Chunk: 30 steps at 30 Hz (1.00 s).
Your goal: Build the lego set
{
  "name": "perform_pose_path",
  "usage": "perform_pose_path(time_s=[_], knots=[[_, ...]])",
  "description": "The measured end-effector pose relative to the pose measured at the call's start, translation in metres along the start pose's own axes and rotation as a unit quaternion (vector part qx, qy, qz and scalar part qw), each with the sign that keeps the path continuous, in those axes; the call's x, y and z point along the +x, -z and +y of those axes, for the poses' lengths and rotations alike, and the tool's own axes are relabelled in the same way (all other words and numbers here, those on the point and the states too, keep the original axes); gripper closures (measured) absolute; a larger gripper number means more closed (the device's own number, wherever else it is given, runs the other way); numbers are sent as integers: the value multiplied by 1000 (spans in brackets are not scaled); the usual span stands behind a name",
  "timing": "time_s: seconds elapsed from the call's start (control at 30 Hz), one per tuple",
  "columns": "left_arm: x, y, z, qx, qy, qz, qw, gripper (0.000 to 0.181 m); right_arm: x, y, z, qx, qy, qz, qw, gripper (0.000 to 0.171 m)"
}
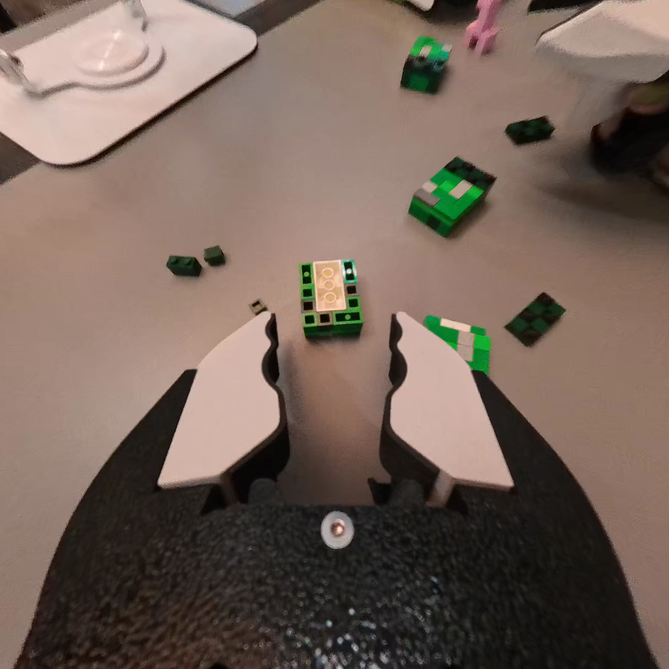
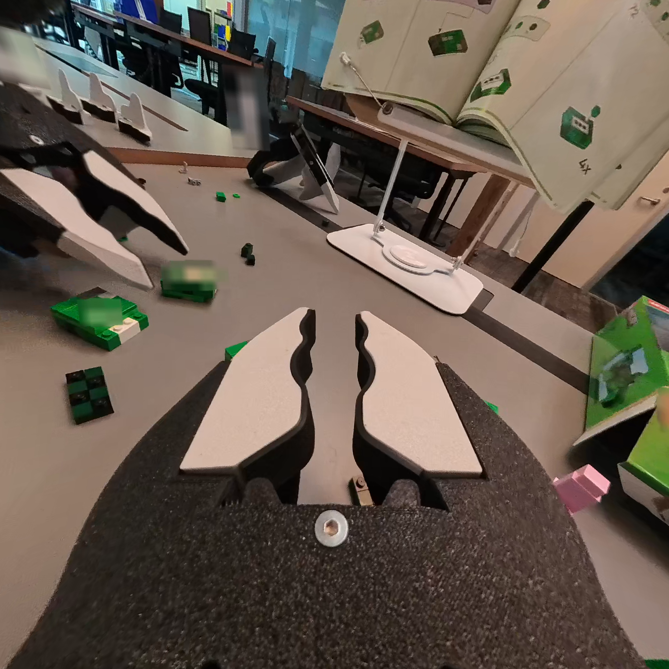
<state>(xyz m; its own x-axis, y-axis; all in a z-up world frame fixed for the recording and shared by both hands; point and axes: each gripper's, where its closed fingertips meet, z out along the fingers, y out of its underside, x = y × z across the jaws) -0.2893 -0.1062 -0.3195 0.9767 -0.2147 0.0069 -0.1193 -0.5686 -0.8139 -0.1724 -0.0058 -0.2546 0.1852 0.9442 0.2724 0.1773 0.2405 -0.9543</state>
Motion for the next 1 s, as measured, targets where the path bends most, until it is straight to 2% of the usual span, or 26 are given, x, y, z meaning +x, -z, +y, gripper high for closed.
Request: perform_pose_path(time_s=[0.23, 0.33, 0.4, 0.47, 0.53, 0.63, 0.8, 0.87, 0.93, 1.0], knots=[[-5, -16, 8, -48, 16, -35, 998, 127, -2, -1, 0, -2, 7, -5, 1000, 152], [-4, -14, 6, -45, 13, -35, 998, 146, -9, -1, -3, 10, 18, -26, 999, 150], [2, -8, -6, -16, 9, -20, 1000, 147, -25, 1, -12, 41, 45, -65, 996, 140], [21, 1, -27, 40, 37, 44, 998, 147, -42, 6, -21, 73, 106, -93, 987, 127], [45, 11, -41, 75, 79, 138, 984, 147, -63, 10, -25, 92, 207, -109, 968, 120], [78, 22, -41, 69, 109, 270, 954, 147, -91, 12, -20, 100, 335, -121, 929, 120], [114, 23, -35, 33, 90, 357, 929, 147, -113, 13, -22, 114, 385, -130, 907, 133], [119, 22, -37, 40, 83, 365, 927, 147, -121, 16, -15, 106, 393, -164, 899, 151], [118, 22, -44, 69, 67, 358, 929, 146, -120, 18, -16, 101, 370, -174, 907, 153], [110, 17, -47, 97, 13, 303, 948, 123, -117, 19, -20, 77, 282, -211, 933, 153]])
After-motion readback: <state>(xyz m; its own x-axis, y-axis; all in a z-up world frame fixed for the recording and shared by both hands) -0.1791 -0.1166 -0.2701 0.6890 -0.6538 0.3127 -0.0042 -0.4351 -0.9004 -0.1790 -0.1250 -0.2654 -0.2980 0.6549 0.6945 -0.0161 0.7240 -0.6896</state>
